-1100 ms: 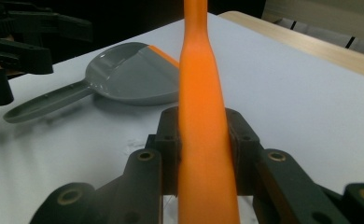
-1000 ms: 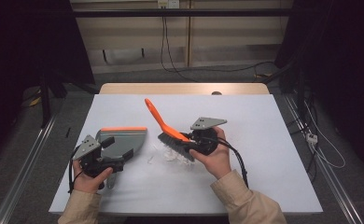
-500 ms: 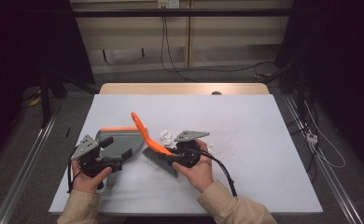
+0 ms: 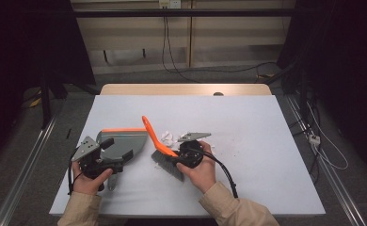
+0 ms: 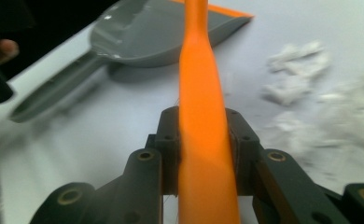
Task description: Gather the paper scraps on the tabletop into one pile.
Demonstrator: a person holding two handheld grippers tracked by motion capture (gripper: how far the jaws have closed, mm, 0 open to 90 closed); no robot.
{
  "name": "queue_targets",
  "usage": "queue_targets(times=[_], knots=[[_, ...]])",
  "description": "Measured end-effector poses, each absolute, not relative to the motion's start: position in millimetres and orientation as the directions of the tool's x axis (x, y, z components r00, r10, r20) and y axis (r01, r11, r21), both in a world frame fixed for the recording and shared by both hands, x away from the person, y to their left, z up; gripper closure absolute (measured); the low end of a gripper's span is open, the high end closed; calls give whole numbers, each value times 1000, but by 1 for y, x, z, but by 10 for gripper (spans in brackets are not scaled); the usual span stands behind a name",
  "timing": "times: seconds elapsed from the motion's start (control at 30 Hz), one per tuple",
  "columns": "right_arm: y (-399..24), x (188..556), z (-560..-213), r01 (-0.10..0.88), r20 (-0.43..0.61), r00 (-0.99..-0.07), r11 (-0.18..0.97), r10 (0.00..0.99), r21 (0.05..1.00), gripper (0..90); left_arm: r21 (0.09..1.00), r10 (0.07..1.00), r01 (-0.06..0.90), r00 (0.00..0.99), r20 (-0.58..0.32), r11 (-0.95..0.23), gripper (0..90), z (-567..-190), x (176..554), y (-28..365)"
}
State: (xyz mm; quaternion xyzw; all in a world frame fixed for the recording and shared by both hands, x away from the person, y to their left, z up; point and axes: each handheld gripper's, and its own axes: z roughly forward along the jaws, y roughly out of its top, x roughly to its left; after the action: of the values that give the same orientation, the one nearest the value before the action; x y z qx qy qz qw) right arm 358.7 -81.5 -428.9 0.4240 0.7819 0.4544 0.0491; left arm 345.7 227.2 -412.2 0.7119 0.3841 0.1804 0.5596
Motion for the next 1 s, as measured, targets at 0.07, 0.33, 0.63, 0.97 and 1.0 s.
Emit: queue_targets(times=[0.07,0.33,0.63,0.97,1.0], knots=[[-87,360,-427,615,287,-621,227,729,755,716,935,748,345,641,-173,-80,56,-412,346,227],[-105,360,-407,573,289,-609,158,739,805,715,935,749,344,641,-168,-85,56,-413,346,225],[-72,360,-416,561,282,-625,168,728,810,715,936,753,341,636,-166,-82,56,-412,344,229],[-64,373,-432,641,330,-556,141,763,755,715,935,757,345,632,-169,-79,56,-413,344,231],[-67,373,-432,639,321,-555,145,768,756,716,934,757,347,632,-168,-82,56,-413,344,231]])
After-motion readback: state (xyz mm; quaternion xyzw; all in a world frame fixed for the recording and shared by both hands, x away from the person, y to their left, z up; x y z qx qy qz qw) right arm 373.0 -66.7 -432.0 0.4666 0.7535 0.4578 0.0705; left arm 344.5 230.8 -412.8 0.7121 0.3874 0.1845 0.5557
